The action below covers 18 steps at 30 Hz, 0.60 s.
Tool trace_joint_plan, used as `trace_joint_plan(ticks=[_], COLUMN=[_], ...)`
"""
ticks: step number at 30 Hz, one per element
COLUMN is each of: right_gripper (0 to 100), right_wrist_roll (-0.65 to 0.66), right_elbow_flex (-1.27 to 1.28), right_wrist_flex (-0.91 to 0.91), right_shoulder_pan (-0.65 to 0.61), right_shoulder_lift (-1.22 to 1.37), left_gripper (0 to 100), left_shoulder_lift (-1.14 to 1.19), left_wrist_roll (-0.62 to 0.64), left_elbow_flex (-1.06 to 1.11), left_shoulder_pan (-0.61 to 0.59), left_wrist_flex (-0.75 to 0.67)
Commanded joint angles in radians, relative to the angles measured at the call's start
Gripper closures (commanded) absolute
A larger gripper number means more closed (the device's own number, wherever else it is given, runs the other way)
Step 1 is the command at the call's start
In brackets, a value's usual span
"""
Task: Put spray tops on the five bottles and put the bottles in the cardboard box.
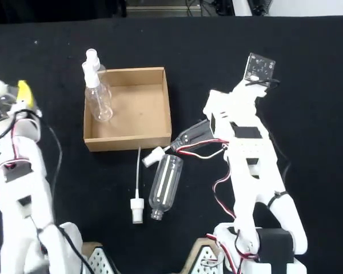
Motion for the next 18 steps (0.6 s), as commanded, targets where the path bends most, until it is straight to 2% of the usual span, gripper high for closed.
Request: trace_joint_plan(ticks=[1,8,18], right_gripper=[98.8,98.8,98.8], right_wrist_roll=[0.049,0.055,0.057], right_elbow_flex=[-0.022,-0.105,-0.111], right_wrist_flex=[-0.071,-0.074,-0.074], right_shoulder_pan=[0.015,0.021,0.023], right_shoulder_lift=[0.038,0.157,0.171], left_gripper=[97,97,97], left_shoulder_lift=[-0.241,-0.404,-0.391], left_wrist_roll=[0.012,0.011,0.017], left_elbow_flex=[0.025,0.14,0.173], left_shoulder_pan=[0.107,0.282,0.449], left_wrist_flex=[0.129,0.152,0.152])
